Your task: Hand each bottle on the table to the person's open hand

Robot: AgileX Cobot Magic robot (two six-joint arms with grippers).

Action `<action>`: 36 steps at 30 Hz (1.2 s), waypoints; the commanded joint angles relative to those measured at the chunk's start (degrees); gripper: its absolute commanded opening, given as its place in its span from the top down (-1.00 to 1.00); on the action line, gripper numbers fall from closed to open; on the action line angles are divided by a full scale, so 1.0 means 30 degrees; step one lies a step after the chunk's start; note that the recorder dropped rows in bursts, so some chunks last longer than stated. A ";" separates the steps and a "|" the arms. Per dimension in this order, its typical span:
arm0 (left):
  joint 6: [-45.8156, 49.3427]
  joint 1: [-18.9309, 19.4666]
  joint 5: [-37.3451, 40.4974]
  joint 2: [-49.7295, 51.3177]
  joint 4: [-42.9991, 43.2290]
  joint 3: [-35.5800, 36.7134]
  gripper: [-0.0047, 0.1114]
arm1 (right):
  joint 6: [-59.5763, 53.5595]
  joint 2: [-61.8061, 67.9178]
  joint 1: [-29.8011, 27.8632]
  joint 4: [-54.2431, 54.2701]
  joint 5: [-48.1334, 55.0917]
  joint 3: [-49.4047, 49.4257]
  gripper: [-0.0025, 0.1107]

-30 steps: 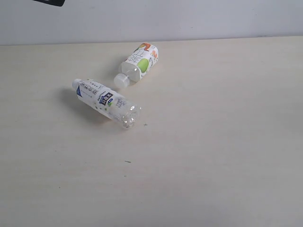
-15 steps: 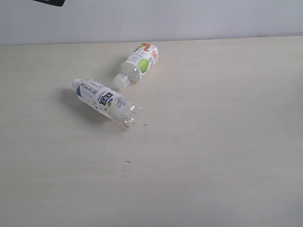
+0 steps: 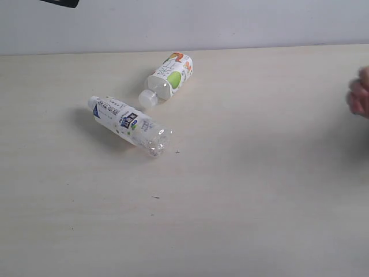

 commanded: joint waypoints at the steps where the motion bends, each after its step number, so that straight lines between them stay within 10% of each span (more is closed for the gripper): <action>1: 0.0054 0.0018 -0.0077 -0.0111 -0.0169 0.0090 0.92 | -0.0066 -0.0126 -0.0047 0.0014 -0.0072 0.0089 0.94; 36: 0.2854 0.0018 -0.0909 0.2086 0.4033 0.0090 0.92 | -0.0066 -0.0126 -0.0047 0.0014 -0.0072 0.0089 0.94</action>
